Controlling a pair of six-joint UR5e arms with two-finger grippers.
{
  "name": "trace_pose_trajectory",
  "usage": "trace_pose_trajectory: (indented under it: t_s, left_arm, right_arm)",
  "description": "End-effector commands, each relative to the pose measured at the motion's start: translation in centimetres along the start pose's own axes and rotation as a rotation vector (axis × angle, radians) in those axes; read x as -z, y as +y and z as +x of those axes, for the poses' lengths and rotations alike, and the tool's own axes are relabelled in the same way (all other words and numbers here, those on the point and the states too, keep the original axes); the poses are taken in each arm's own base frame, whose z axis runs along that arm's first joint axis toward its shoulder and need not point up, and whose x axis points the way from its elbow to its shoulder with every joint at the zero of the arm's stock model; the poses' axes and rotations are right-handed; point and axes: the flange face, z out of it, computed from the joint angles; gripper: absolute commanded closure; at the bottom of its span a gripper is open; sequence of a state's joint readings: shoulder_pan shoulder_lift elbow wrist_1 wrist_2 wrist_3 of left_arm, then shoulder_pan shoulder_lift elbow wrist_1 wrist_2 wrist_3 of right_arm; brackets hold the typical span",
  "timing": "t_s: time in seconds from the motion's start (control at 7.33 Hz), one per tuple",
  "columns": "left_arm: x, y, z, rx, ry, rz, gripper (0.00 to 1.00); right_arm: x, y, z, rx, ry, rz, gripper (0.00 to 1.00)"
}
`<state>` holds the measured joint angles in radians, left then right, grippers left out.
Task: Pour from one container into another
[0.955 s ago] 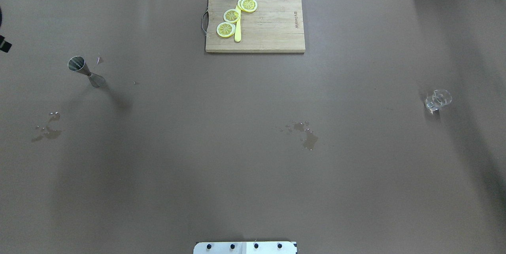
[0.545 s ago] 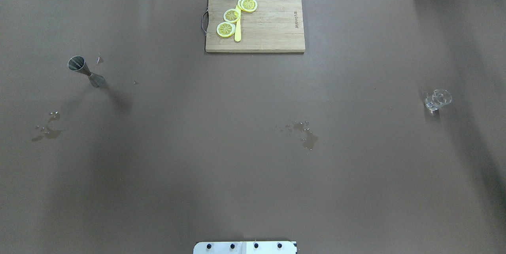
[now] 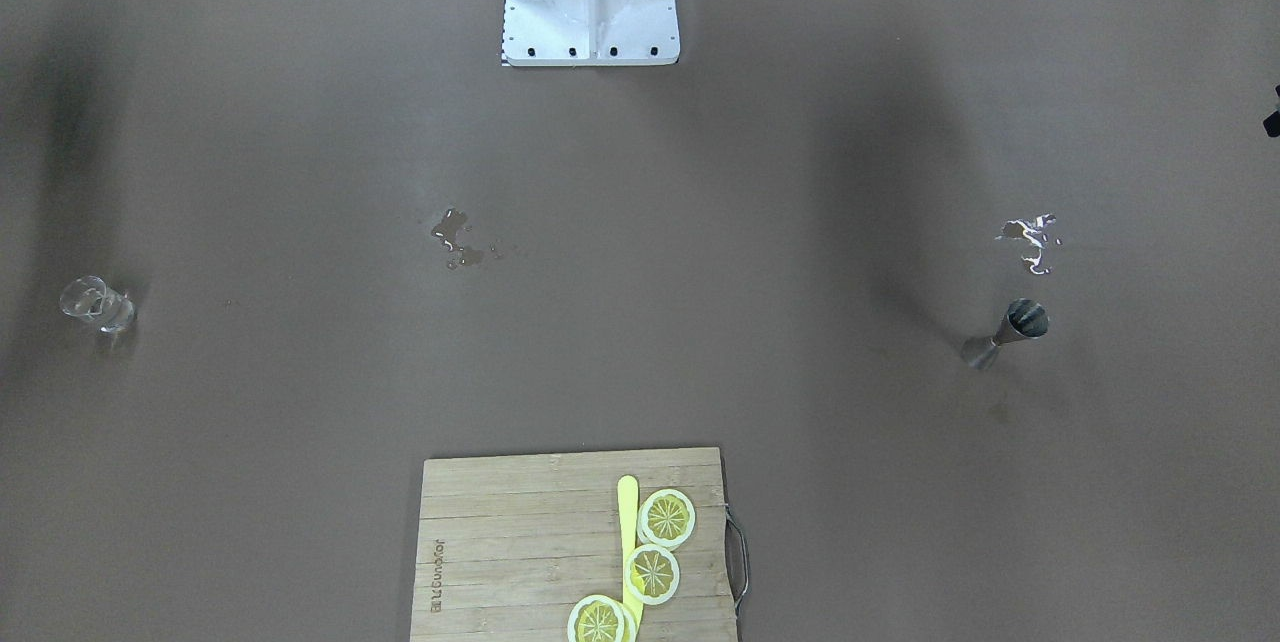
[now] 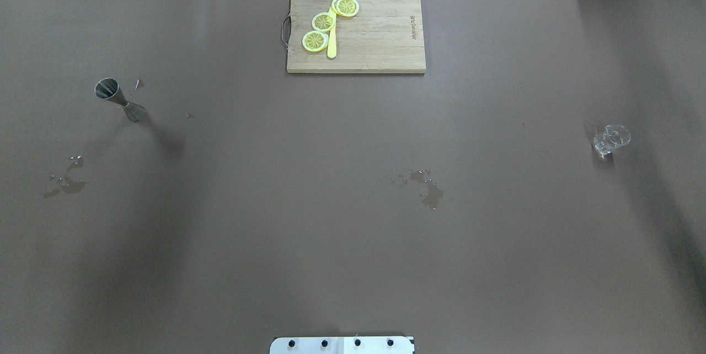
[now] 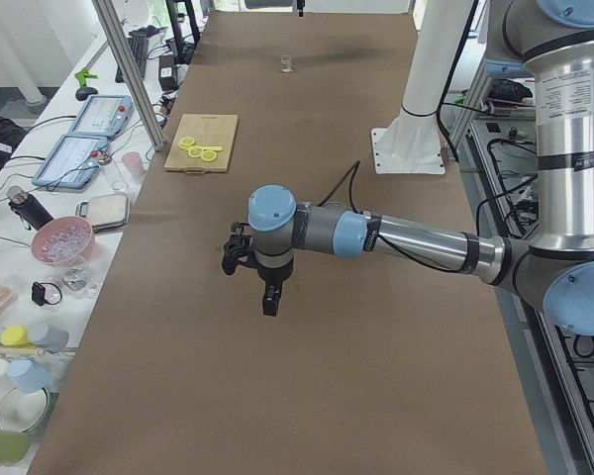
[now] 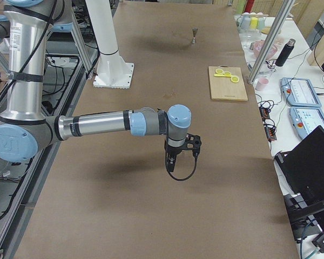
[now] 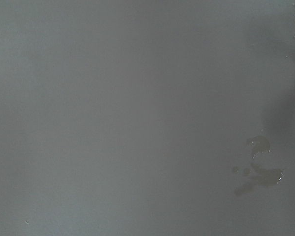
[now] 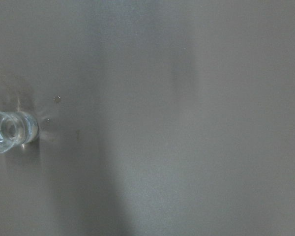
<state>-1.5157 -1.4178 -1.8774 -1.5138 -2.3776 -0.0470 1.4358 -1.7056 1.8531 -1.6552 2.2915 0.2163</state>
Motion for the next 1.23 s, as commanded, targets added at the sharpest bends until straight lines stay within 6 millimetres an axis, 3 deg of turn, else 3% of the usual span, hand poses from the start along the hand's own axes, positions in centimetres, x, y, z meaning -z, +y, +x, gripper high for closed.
trace_pose_trajectory:
  t_s: [0.0, 1.09]
  left_arm:
    - [-0.99, 2.09, -3.02, 0.082, 0.046, -0.022, 0.02]
    - [-0.37, 1.72, -2.22, 0.039, 0.053, 0.014, 0.02]
  right_arm:
    - [0.11, 0.02, -0.11, 0.002, -0.002, 0.002, 0.00]
    - [0.51, 0.13, -0.48, 0.009, -0.007, 0.009, 0.00]
